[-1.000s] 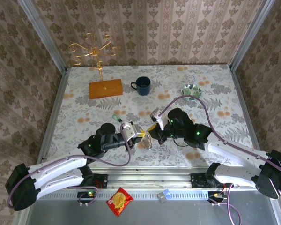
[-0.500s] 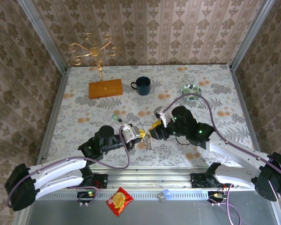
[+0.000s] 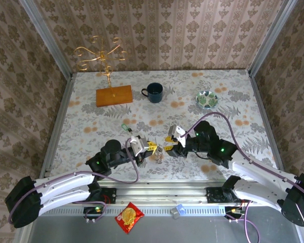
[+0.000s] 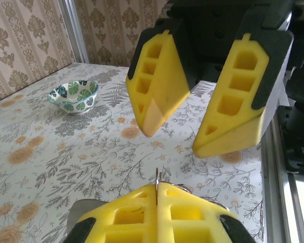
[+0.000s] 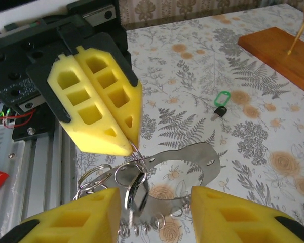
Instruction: Put the keys on the keyring
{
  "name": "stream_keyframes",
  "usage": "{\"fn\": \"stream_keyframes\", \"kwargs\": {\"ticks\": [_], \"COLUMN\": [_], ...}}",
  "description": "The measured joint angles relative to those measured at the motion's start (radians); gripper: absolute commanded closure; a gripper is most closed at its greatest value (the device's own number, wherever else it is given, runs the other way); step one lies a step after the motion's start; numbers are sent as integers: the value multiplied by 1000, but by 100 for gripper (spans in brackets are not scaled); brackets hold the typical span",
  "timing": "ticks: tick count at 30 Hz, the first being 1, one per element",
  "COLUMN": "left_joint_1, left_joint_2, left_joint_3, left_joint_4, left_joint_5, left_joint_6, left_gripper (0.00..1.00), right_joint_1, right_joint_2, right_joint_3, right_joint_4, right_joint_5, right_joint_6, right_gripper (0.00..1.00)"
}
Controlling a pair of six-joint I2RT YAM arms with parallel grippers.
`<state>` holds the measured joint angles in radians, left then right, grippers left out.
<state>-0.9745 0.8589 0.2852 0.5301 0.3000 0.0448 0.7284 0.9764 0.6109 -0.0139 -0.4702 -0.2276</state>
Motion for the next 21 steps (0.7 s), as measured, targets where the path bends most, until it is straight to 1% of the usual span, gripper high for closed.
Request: {"fn": "stream_keyframes", "kwargs": {"ticks": [6,17,21], "left_joint_1": [2,6,7], "left_joint_2": [4,19,19], "left_joint_3": [-8,-11,-11], "left_joint_4": [48,69,71], "left_joint_5": [28,48,50], "left_joint_6": [-19,-27,-27], "left_gripper": [100,100,100], "right_joint_1": [2,10,12], "right_joint_2": [34,84,96], "right_joint_3": [1,25,28], "right_joint_4": [19,44,57], "right_joint_5": [-34,-40,-56], "right_joint_6": [-10,-13,-13], "right_gripper": [68,76,78]}}
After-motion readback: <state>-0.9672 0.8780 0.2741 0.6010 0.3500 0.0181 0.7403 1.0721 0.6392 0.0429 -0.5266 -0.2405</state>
